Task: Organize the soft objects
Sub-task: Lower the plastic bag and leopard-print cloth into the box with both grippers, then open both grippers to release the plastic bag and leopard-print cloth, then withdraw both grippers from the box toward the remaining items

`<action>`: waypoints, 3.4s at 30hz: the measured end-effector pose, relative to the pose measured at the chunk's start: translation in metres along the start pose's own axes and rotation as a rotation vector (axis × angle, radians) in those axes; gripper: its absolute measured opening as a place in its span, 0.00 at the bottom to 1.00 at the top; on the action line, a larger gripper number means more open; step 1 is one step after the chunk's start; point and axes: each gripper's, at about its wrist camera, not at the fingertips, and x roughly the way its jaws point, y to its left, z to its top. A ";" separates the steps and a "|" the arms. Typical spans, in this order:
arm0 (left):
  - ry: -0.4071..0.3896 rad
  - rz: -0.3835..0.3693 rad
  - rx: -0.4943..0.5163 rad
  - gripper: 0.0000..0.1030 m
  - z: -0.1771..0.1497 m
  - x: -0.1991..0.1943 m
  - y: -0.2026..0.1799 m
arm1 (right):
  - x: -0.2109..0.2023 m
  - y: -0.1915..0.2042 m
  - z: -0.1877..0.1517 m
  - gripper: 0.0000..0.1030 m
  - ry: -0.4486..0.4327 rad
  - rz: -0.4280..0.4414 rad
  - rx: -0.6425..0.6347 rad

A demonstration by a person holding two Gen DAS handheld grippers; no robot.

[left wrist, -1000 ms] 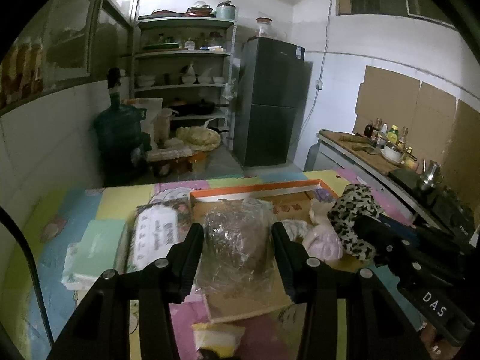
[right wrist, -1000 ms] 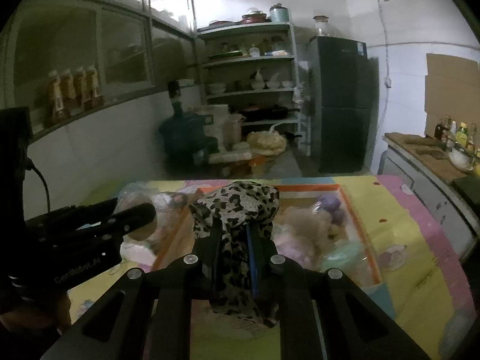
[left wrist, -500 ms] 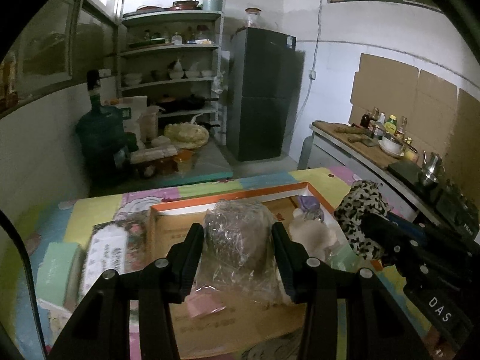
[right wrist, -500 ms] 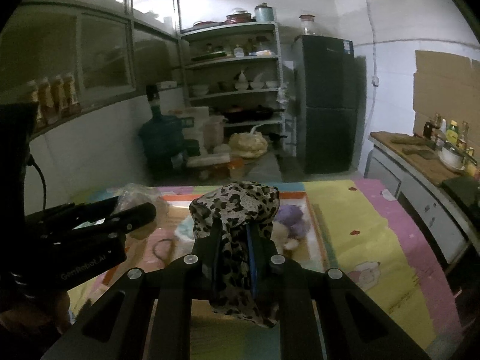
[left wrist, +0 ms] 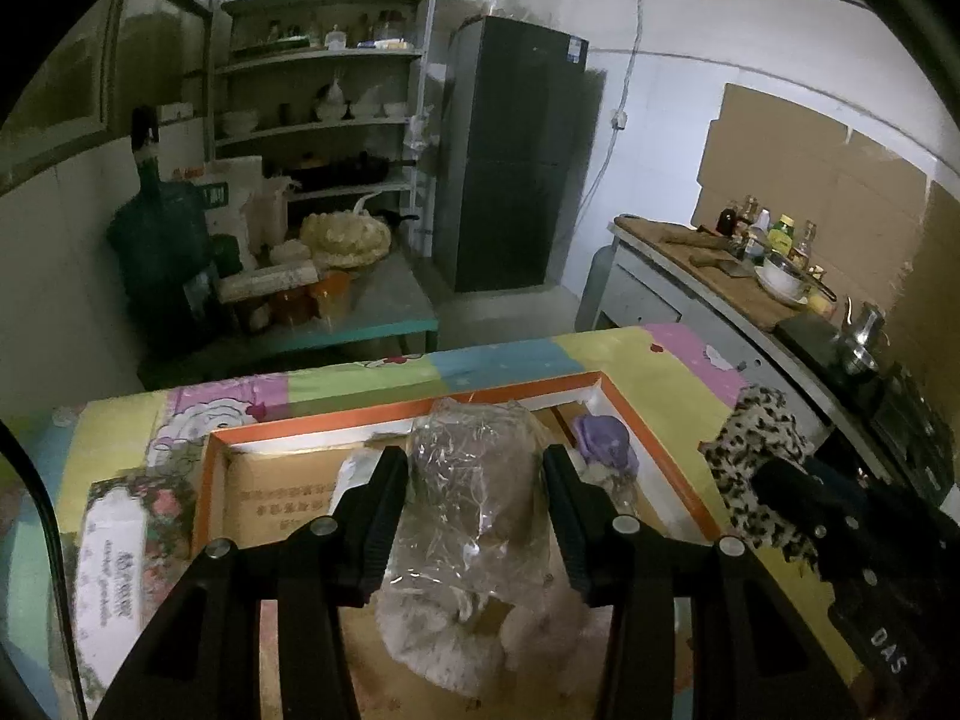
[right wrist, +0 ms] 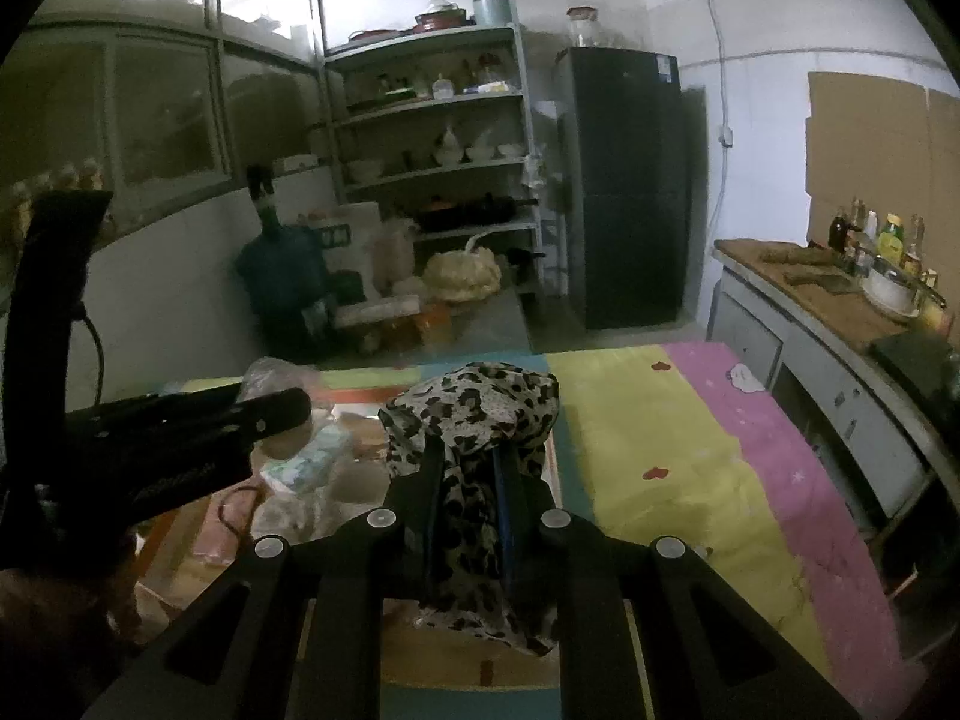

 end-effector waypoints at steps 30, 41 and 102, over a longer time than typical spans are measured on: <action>0.150 -0.043 -0.097 0.48 -0.007 0.080 0.015 | 0.078 -0.015 -0.013 0.17 0.169 0.083 0.024; 0.139 -0.034 -0.104 0.66 -0.006 0.074 0.018 | 0.077 -0.016 -0.014 0.35 0.151 0.091 0.038; -0.229 0.126 -0.068 0.84 -0.038 -0.146 0.112 | -0.039 0.129 -0.018 0.72 -0.007 0.145 -0.051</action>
